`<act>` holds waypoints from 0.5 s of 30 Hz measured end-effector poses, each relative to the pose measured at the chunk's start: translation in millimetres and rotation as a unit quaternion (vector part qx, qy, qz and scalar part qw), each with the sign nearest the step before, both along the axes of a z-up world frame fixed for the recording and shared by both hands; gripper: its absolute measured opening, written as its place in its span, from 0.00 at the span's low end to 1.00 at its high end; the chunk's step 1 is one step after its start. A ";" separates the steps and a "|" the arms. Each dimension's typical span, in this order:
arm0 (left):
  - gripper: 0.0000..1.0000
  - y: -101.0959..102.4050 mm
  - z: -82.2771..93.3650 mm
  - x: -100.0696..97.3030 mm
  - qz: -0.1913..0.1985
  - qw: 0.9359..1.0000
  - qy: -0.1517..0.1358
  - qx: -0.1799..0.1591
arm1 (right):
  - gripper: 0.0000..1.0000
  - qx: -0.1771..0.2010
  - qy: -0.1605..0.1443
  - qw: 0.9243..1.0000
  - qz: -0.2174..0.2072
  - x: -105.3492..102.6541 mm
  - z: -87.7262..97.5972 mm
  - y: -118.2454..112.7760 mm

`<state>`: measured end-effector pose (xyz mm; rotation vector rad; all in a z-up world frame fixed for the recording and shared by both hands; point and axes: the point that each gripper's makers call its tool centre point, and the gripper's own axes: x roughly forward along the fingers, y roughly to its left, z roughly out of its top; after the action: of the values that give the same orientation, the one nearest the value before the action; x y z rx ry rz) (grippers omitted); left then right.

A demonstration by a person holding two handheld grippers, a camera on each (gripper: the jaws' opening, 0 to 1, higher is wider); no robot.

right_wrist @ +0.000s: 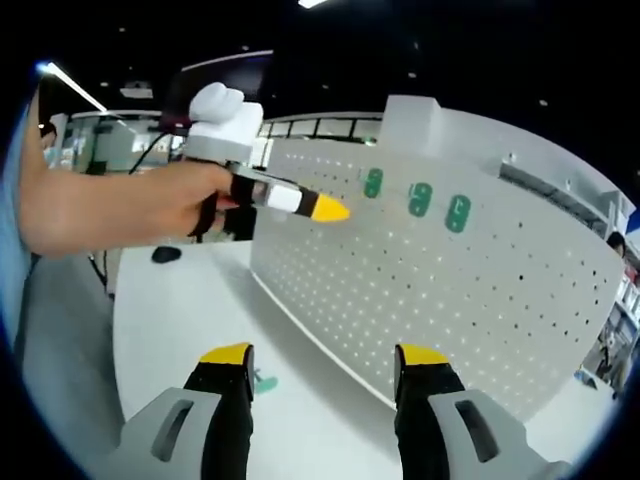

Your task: Insert the hook assembly into the mounting plate slot until the hook locks in place.

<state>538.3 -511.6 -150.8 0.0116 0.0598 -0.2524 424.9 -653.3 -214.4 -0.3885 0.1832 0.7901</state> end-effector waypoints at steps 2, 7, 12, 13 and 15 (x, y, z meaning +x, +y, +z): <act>0.47 0.0 -1.8 -3.4 -0.006 1.000 0.002 0.008 | 0.57 0.000 0.000 1.000 0.000 -0.7 0.2 0.4; 0.47 5.7 -12.2 -10.9 -0.013 1.000 0.017 0.000 | 0.57 0.003 0.001 1.000 0.001 -2.0 -0.2 1.2; 0.48 8.2 -13.5 -20.2 -0.023 1.000 0.019 -0.004 | 0.57 0.004 -0.001 1.000 0.003 -2.3 1.2 2.1; 0.48 8.8 -12.8 -23.2 -0.026 0.999 0.019 -0.008 | 0.57 0.005 0.000 1.000 0.003 -2.3 1.3 2.4; 0.48 10.5 -11.5 -28.0 -0.030 0.999 0.017 -0.010 | 0.57 0.005 -0.001 1.000 0.005 -1.9 1.6 3.1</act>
<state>510.3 -501.1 -162.3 -0.0100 0.0904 -0.3128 423.0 -650.3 -212.8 -0.3809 0.1754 0.7993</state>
